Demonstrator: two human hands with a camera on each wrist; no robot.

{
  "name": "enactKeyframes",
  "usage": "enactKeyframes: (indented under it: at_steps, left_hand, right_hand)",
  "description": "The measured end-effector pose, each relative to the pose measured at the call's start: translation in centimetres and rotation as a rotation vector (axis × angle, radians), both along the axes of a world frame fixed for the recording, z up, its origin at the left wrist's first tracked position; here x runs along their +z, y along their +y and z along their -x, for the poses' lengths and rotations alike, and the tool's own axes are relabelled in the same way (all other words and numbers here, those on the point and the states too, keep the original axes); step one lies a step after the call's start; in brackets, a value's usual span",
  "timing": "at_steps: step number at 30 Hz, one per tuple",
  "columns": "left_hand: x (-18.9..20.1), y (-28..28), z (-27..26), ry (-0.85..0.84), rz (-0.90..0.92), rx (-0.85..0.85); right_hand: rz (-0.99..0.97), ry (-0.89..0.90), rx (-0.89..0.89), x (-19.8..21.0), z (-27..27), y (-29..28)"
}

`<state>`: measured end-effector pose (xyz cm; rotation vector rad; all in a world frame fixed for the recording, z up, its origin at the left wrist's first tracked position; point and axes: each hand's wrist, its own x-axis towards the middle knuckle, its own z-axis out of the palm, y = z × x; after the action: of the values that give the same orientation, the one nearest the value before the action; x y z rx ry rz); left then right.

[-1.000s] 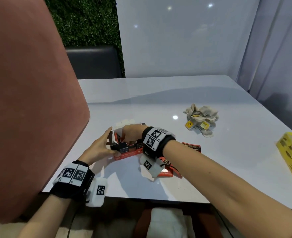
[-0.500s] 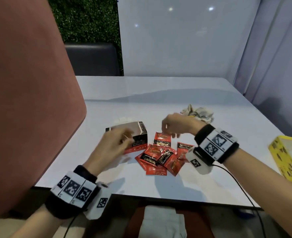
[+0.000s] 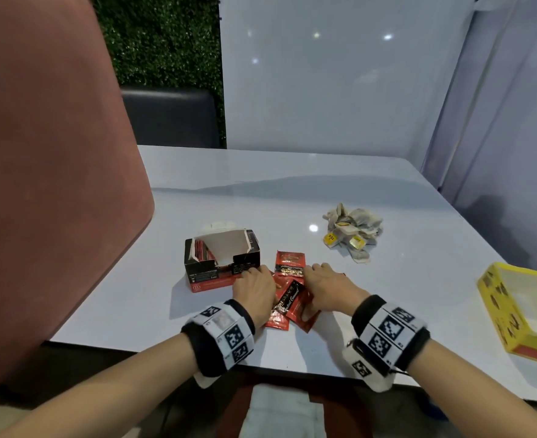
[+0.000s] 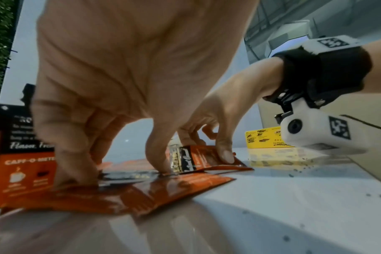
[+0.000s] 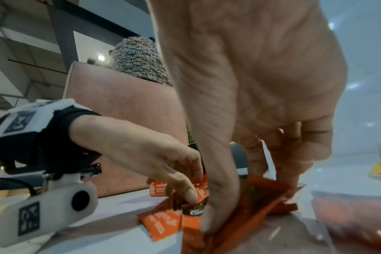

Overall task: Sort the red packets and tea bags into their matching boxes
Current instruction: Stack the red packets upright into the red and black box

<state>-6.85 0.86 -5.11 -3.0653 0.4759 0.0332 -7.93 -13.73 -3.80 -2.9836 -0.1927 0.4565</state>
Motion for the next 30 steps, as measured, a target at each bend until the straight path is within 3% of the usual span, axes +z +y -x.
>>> enactKeyframes:
  at_steps: [5,12,14,17,19,21,23,26,30]
  left_hand:
    - [-0.1,0.1,-0.3,-0.069,-0.018,-0.014]
    - [1.4,1.0,-0.2,-0.173,0.093,-0.160]
    - [2.6,1.9,-0.4,-0.121,0.240,-0.180]
    - [4.6,3.4,-0.7,0.134,0.594,-0.146]
    - [5.6,4.3,-1.1,0.242,0.770,-0.142]
    - [6.2,5.3,-1.5,0.256,0.824,-0.148]
    - [6.4,6.3,-1.9,0.303,0.839,-0.145]
    - [6.2,7.3,-2.2,0.398,0.904,-0.134]
    - [5.6,7.9,-2.0,0.403,1.018,-0.025]
  right_hand:
    - [-0.297,-0.017,-0.133,0.3,0.5,-1.2]
    - [-0.633,-0.060,-0.490,3.5,0.4,-7.1]
    - [-0.607,-0.027,-0.531,3.3,0.7,-7.3]
    - [-0.523,0.055,-0.535,2.2,0.7,-6.4]
    - [-0.369,0.083,-0.503,1.1,0.3,-5.5]
    - [-0.207,0.054,-0.514,0.3,0.0,-4.7]
    - [-0.174,0.029,-0.510,-0.1,-0.3,-4.1]
    - [-0.211,0.007,-0.492,-0.3,-0.8,-3.7]
    - [-0.318,-0.061,-0.567,-0.6,-0.8,-4.2]
